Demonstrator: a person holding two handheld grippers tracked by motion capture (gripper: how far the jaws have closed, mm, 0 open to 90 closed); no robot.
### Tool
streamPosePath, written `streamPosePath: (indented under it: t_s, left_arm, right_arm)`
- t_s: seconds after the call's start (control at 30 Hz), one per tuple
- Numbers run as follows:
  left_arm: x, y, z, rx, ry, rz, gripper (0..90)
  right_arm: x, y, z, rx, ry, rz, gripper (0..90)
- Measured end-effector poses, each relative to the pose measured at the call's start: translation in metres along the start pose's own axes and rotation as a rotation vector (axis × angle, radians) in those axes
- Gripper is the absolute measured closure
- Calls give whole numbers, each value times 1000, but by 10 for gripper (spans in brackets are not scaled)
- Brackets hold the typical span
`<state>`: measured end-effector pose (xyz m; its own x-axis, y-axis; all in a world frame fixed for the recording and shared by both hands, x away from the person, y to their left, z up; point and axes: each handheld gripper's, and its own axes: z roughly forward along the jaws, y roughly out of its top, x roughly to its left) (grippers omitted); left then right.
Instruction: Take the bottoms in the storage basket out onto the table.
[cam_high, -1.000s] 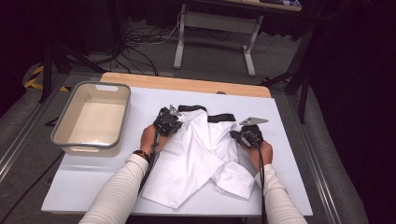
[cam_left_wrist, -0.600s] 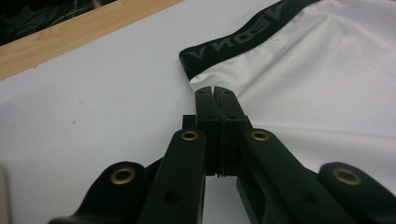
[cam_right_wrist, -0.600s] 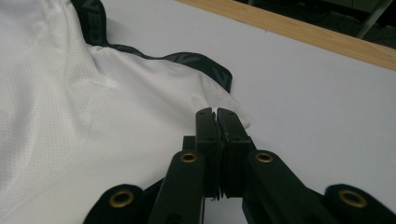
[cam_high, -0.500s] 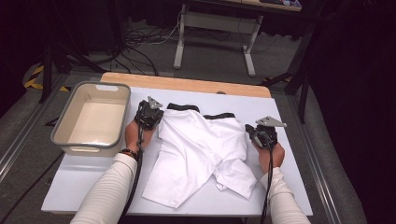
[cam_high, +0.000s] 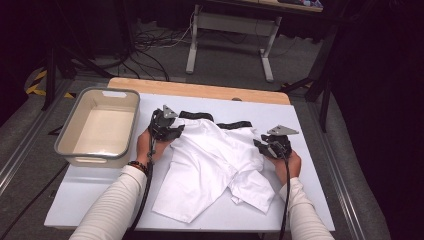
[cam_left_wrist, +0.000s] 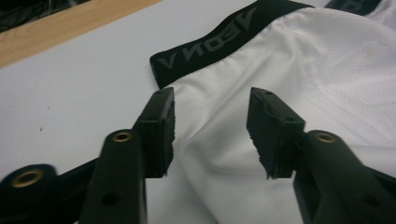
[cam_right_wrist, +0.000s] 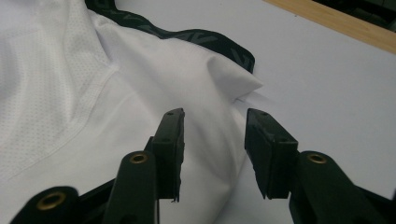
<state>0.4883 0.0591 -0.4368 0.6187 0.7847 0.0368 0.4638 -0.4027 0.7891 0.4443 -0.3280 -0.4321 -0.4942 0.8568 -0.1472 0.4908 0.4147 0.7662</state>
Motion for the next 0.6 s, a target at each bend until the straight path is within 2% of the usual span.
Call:
streamPosePath:
  t_s: [0.03,0.1,0.17,0.2,0.27,0.33,0.37,0.4,0.5,0.6]
  left_arm:
    - [0,-1,3,13,-21,-9,481]
    - [-1,-3,8,43,-31,-1,450]
    - [-3,-5,11,65,-54,-5,433]
    - [-6,-6,14,83,-43,14,436]
    - [-6,-7,16,90,-47,15,439]
    - [-7,-10,21,124,-60,9,446]
    - [-7,-12,22,118,-65,7,446]
    - [-7,-13,22,110,-74,-7,469]
    - [-7,-12,21,121,-89,9,499]
    - [-10,-12,18,132,-97,40,693]
  right_arm:
    - [0,0,2,-1,-2,-1,565]
    - [-1,0,5,-20,6,27,545]
    - [-1,3,7,-16,2,37,503]
    - [0,4,9,-14,2,31,501]
    - [1,5,10,-12,1,25,494]
    - [1,6,12,0,12,31,469]
    - [1,6,13,5,11,28,469]
    - [0,5,16,27,4,26,466]
    - [-2,2,20,40,16,49,473]
    - [-4,-1,22,55,23,65,526]
